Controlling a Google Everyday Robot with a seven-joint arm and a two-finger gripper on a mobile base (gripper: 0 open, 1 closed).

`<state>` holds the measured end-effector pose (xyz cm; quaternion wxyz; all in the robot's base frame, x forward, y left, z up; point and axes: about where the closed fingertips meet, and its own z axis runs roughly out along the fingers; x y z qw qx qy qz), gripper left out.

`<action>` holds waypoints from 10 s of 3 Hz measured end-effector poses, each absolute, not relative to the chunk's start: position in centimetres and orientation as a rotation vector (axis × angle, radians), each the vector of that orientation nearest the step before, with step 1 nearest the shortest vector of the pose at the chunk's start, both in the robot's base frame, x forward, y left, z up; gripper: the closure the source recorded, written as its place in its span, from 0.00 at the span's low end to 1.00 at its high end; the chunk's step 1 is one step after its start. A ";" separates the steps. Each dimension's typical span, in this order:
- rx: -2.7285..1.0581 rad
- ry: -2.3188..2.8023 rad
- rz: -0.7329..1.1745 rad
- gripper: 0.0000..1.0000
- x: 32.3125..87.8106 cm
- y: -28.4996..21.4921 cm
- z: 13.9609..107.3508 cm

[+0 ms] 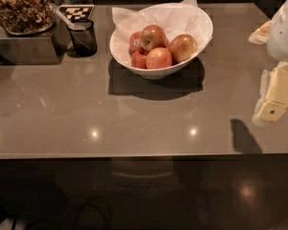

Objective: Pick apple from white bowl

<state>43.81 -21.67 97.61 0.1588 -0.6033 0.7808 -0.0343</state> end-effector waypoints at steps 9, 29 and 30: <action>-1.132 2.053 0.181 0.00 59.7 -15.7 101.4; -1.020 1.815 0.828 1.00 64.9 -10.3 98.1; -0.955 1.812 0.883 1.00 62.2 -12.2 97.3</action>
Offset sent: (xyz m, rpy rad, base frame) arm 0.0133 0.0011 0.0192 0.1005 -0.0870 -0.0632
